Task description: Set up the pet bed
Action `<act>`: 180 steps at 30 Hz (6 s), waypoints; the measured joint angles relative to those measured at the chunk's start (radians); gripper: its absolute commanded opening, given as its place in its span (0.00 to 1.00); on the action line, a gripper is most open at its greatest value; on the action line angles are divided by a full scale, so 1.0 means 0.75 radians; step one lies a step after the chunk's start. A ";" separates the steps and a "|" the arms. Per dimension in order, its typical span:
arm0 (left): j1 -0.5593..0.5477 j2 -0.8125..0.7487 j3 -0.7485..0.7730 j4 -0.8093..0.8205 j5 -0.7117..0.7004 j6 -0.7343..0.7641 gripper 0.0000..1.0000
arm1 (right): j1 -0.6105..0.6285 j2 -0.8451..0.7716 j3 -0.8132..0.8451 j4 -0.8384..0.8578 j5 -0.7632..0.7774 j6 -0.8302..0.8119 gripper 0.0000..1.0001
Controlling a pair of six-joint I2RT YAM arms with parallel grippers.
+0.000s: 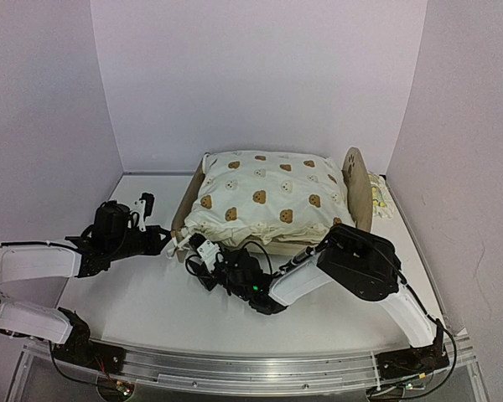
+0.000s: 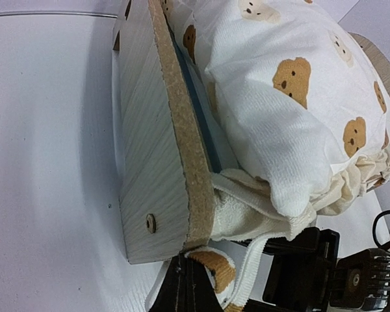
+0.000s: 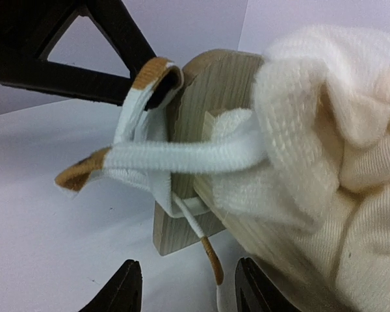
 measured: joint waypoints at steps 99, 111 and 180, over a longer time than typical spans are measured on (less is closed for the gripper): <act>-0.005 -0.306 0.445 -0.691 -0.402 -0.070 0.86 | 0.104 -1.297 -0.526 -1.603 0.227 0.711 0.87; -0.023 -0.170 0.478 -0.745 -0.258 -0.101 0.70 | -0.234 -1.531 -0.101 -2.006 0.589 0.524 0.93; 0.301 0.204 0.543 -0.647 -0.384 0.112 0.88 | -0.609 -1.579 -0.292 -2.042 -0.230 0.839 0.93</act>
